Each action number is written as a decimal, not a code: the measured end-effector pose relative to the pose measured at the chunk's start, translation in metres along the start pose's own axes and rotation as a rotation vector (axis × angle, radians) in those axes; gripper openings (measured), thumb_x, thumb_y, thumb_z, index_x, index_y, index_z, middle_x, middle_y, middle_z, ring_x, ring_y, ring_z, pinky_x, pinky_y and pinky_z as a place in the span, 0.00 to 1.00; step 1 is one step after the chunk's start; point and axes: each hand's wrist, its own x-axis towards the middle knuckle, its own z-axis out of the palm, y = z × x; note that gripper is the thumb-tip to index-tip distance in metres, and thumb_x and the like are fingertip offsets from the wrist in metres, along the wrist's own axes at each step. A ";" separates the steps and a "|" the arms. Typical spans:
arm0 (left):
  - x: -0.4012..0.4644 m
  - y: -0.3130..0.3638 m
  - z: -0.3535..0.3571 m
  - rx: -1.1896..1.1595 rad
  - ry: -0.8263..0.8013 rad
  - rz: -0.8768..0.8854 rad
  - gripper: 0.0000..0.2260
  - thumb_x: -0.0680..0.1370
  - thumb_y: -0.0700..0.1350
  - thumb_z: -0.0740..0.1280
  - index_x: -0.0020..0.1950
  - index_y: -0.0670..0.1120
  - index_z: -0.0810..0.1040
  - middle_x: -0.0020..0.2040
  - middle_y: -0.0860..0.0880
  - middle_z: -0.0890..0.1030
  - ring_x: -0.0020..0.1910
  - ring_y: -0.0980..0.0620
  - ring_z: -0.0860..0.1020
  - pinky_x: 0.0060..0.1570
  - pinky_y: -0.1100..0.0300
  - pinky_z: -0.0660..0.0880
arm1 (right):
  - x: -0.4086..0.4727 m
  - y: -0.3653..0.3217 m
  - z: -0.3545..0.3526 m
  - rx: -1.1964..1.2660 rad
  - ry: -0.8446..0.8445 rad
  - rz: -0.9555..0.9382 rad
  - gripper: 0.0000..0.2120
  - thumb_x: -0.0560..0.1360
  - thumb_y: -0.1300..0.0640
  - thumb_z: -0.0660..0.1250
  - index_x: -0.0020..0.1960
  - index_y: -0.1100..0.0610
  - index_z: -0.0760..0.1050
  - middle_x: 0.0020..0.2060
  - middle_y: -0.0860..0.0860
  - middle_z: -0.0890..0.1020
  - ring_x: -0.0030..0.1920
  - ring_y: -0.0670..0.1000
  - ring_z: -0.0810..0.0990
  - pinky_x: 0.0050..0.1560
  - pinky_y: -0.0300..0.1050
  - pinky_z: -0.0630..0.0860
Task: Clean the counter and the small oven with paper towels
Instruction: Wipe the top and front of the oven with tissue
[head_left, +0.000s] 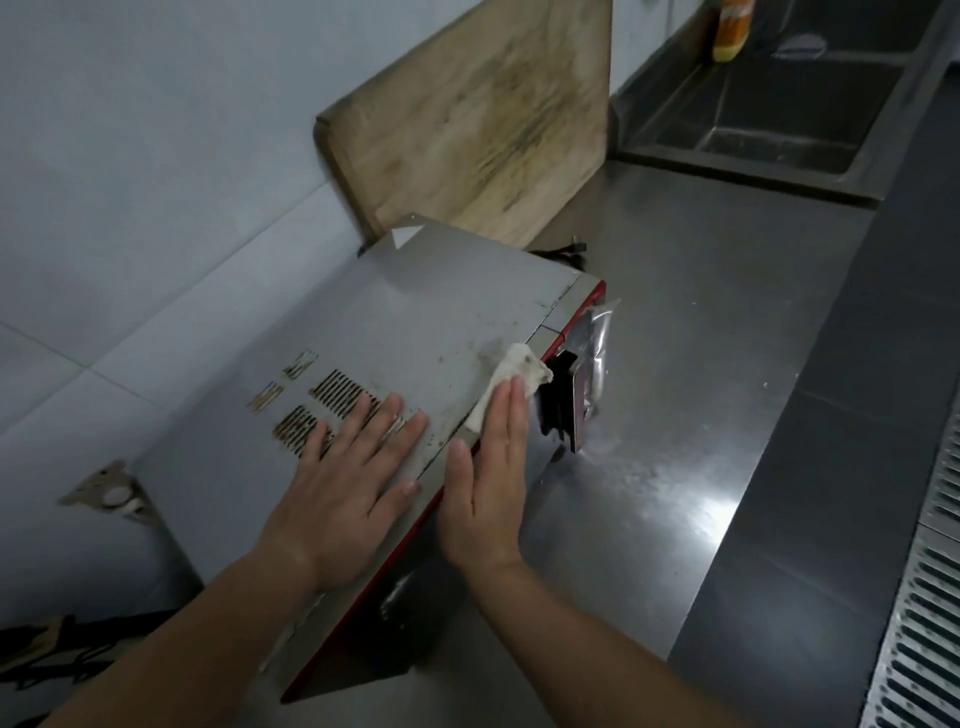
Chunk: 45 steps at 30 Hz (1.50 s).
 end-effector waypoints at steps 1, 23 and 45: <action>0.000 0.000 -0.001 -0.002 0.000 -0.004 0.29 0.76 0.69 0.29 0.77 0.66 0.33 0.79 0.61 0.32 0.77 0.58 0.30 0.78 0.42 0.39 | -0.005 0.002 0.000 0.006 0.013 0.010 0.31 0.82 0.42 0.49 0.80 0.53 0.43 0.80 0.46 0.46 0.80 0.48 0.45 0.78 0.52 0.51; 0.001 -0.009 0.011 -0.023 0.050 0.031 0.29 0.76 0.66 0.33 0.78 0.65 0.34 0.79 0.59 0.32 0.77 0.56 0.29 0.77 0.42 0.37 | -0.056 0.015 0.016 0.139 0.146 0.427 0.25 0.85 0.52 0.54 0.80 0.48 0.54 0.76 0.38 0.57 0.71 0.27 0.55 0.75 0.33 0.55; 0.002 -0.007 0.009 -0.015 0.052 0.037 0.28 0.77 0.65 0.33 0.77 0.66 0.33 0.79 0.60 0.31 0.76 0.58 0.28 0.78 0.43 0.37 | 0.014 0.105 0.026 0.441 0.327 0.755 0.52 0.59 0.15 0.54 0.75 0.42 0.65 0.73 0.46 0.69 0.73 0.46 0.66 0.75 0.55 0.60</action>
